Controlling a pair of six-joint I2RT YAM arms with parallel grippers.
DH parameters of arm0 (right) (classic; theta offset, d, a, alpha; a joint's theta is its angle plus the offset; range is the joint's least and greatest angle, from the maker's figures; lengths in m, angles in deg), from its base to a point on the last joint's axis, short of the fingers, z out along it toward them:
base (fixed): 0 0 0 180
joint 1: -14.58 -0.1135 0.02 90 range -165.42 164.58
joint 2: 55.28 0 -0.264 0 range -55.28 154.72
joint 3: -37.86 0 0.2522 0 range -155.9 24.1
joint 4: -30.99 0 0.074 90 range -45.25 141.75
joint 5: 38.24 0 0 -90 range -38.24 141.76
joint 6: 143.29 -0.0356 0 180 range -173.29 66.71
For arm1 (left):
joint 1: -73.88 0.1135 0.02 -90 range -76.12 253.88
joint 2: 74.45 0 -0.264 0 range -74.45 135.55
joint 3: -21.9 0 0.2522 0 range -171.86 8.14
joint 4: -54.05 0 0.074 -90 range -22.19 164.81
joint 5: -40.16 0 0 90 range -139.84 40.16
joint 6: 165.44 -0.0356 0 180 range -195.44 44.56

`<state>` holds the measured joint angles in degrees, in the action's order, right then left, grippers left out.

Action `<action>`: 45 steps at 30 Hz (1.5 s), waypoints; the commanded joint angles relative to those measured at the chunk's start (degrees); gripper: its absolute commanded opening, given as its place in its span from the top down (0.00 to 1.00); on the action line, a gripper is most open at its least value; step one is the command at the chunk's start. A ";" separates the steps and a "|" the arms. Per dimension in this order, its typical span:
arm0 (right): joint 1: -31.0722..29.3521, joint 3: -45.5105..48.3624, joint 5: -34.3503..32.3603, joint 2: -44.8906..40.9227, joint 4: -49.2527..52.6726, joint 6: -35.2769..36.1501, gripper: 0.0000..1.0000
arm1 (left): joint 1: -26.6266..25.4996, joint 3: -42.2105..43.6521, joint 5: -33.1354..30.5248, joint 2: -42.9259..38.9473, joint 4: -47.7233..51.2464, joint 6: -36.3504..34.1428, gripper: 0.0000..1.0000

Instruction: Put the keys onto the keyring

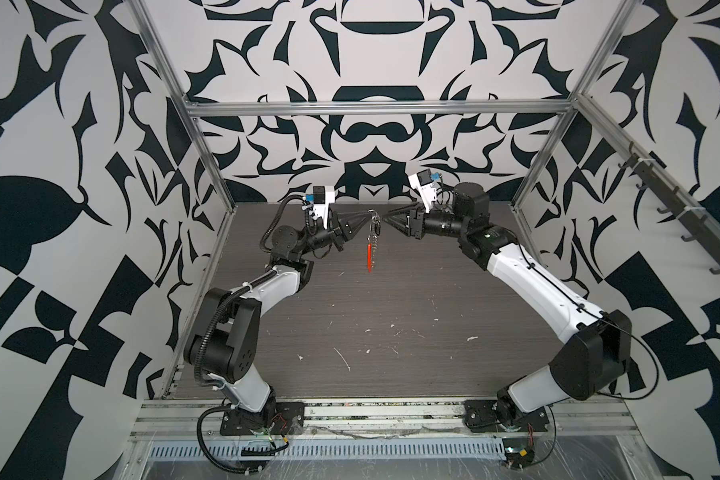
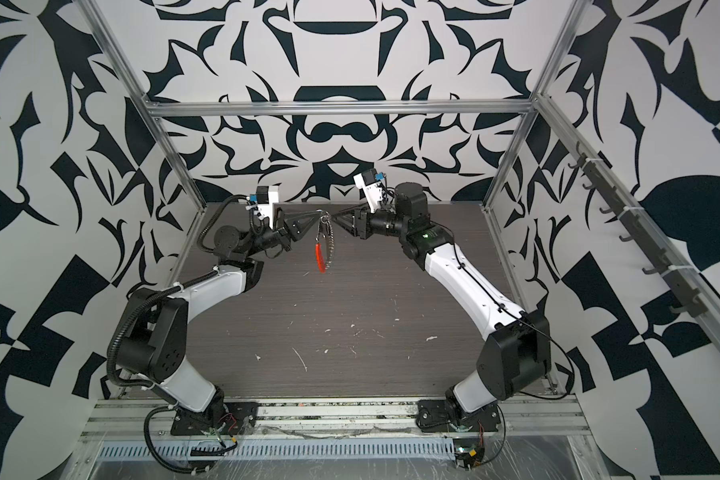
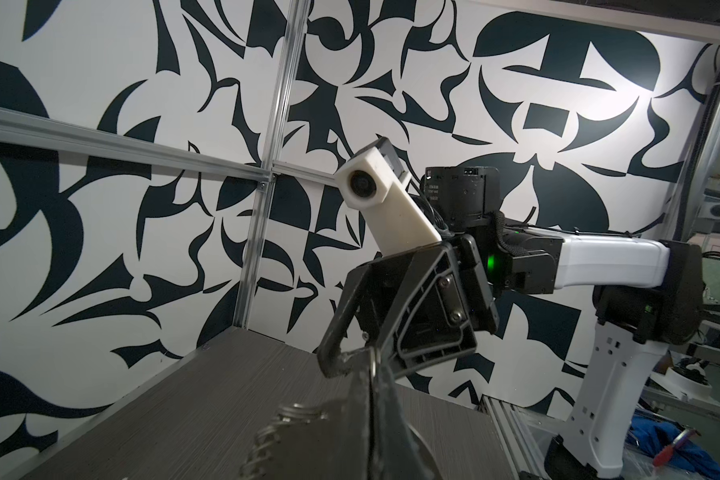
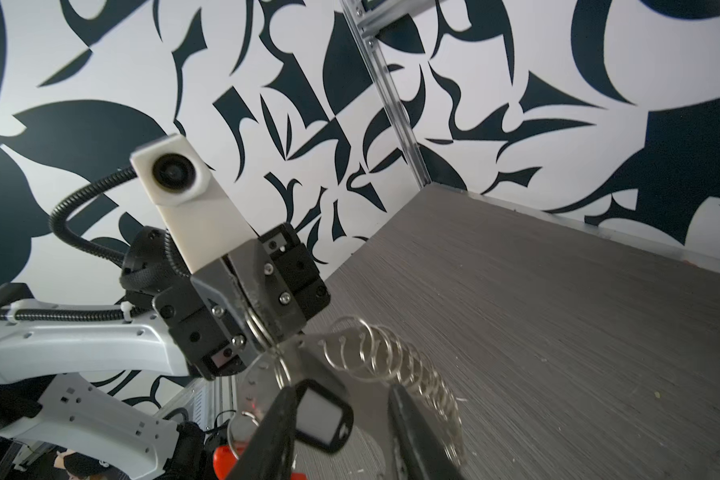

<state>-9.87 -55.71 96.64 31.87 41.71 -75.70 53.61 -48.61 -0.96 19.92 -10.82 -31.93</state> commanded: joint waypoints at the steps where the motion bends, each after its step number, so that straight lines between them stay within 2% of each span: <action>1: 0.01 0.20 2.49 -2.15 -8.67 -1.97 0.60 | -0.03 -1.72 -0.31 0.54 -3.98 1.14 1.00; 13: -2.16 -1.71 4.94 1.13 -9.50 -2.64 0.62 | -0.02 -2.53 -0.57 0.95 -3.98 2.27 1.00; 30: -2.89 -1.36 5.47 1.76 -10.99 -3.10 0.80 | 0.05 -3.02 -0.32 1.26 -3.93 3.51 1.00; 34: -3.25 -1.91 5.74 2.14 -11.08 -3.27 0.86 | -0.02 -3.14 -0.19 1.25 -3.97 3.73 1.00; 40: -3.92 -1.93 5.81 2.42 -11.19 -3.25 1.00 | -0.11 -3.36 -0.20 1.47 -3.99 4.03 1.00; 45: -4.00 -1.89 5.20 2.08 -11.24 -3.00 1.00 | -0.04 -3.45 0.18 1.82 -3.93 4.43 1.00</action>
<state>-12.69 -55.64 100.43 34.69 33.47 -78.63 53.61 -49.88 -0.56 20.88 -11.80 -28.22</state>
